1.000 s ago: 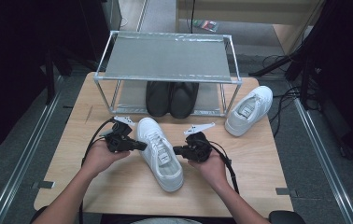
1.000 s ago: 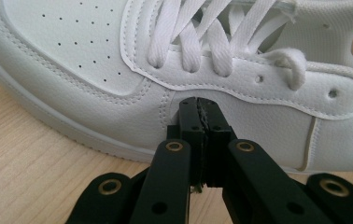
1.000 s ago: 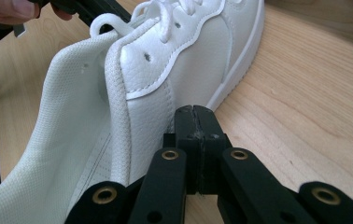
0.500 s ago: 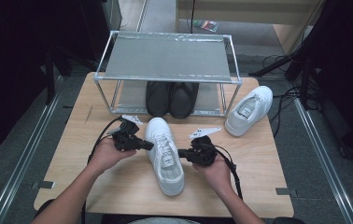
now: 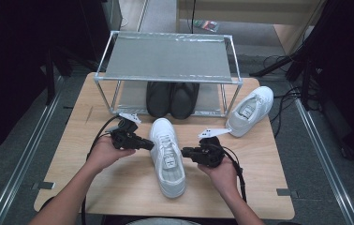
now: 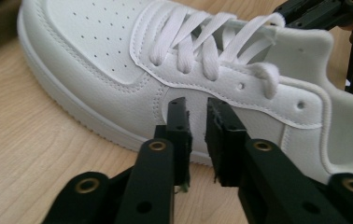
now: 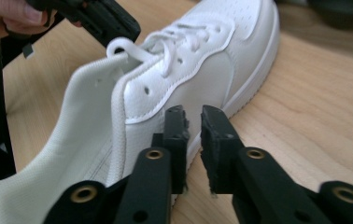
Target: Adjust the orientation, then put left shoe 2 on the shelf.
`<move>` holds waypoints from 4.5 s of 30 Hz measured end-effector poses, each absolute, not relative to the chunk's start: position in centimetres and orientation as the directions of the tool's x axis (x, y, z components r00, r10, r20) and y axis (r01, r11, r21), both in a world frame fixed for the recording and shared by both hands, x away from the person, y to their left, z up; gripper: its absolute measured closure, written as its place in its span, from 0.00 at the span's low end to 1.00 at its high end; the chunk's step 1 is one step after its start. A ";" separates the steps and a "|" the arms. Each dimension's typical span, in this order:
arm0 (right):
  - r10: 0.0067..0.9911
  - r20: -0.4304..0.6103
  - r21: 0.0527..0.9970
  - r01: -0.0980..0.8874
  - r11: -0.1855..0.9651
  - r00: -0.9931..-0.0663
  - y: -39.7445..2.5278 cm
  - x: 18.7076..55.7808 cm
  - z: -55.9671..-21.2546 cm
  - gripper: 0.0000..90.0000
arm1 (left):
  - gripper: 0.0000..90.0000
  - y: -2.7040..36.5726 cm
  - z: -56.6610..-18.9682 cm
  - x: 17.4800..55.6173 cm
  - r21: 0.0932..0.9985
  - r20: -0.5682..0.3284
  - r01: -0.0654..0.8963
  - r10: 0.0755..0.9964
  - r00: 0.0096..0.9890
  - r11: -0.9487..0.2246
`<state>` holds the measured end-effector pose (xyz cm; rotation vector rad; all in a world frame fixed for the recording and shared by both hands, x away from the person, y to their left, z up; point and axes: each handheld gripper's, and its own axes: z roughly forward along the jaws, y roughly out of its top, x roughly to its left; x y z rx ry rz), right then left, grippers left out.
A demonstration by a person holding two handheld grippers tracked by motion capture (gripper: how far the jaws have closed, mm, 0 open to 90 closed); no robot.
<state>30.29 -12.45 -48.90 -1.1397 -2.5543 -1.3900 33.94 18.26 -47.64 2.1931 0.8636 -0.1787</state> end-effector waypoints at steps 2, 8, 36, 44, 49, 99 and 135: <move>0.592 0.335 0.734 0.597 0.324 -0.733 -12.7 30.1 -48.5 0.84 | 0.80 18.7 -47.2 33.8 0.615 -0.385 0.640 0.533 0.754 -0.461; 0.613 0.343 0.754 0.598 0.272 -0.711 -13.3 28.9 -47.4 0.70 | 0.66 19.4 -46.3 33.5 0.653 -0.367 0.629 0.550 0.750 -0.422; 0.686 0.244 0.772 0.566 0.291 -0.685 -8.7 27.5 -48.6 0.59 | 0.61 20.8 -46.5 33.6 0.643 -0.352 0.650 0.598 0.720 -0.404; 0.716 0.241 0.760 0.586 0.280 -0.655 -7.8 28.4 -50.0 0.63 | 0.61 21.0 -46.5 33.6 0.649 -0.349 0.647 0.599 0.721 -0.400; 0.719 0.236 0.768 0.579 0.275 -0.654 -7.9 28.6 -50.4 0.70 | 0.60 21.1 -46.4 33.6 0.652 -0.346 0.647 0.604 0.718 -0.395; 0.484 0.362 0.754 0.556 0.350 -0.796 -11.2 35.5 -44.6 0.93 | 0.44 26.0 -47.3 31.0 0.680 -0.358 0.676 0.677 0.643 -0.282; 0.390 0.251 0.837 0.401 0.372 -0.886 -10.0 40.1 -30.1 0.93 | 0.43 27.6 -47.7 30.3 0.680 -0.354 0.677 0.684 0.638 -0.280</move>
